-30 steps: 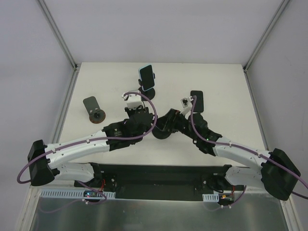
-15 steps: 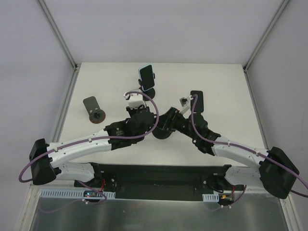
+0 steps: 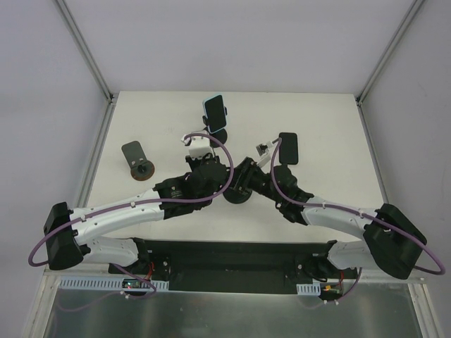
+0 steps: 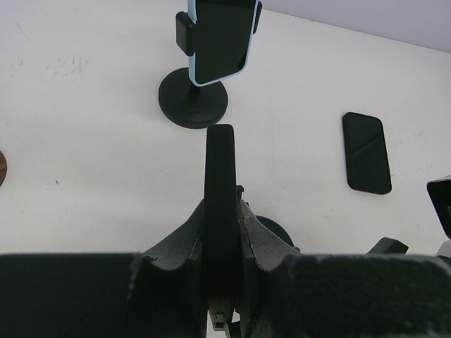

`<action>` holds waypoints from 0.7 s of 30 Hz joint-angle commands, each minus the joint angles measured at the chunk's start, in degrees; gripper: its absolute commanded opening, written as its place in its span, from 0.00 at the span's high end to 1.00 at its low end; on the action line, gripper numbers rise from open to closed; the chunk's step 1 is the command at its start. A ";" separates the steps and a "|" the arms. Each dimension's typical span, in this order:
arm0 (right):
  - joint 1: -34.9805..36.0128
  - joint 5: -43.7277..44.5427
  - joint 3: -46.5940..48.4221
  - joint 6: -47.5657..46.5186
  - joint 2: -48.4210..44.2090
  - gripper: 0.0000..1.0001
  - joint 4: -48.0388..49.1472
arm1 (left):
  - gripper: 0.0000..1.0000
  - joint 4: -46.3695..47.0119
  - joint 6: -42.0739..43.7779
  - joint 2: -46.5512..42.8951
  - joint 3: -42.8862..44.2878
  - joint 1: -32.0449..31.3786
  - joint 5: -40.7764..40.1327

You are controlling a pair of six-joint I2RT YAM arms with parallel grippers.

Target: Remove the phone from the phone stand

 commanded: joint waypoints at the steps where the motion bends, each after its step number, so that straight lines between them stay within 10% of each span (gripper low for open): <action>1: 0.41 -1.08 2.58 2.33 1.34 0.42 5.75 | 1.00 2.07 -2.52 0.14 2.16 -0.61 0.52; 4: 0.41 -1.87 2.58 3.83 2.92 0.53 7.51 | 1.00 2.07 -2.43 0.49 2.42 -0.70 0.52; 9: 0.50 -2.48 1.44 4.71 3.55 0.99 8.74 | 1.00 2.07 -1.20 0.32 2.60 -0.61 -0.53; 21: 0.41 -7.49 -1.29 2.69 -2.16 0.99 1.98 | 1.00 4.00 7.67 -2.84 1.11 5.97 2.62</action>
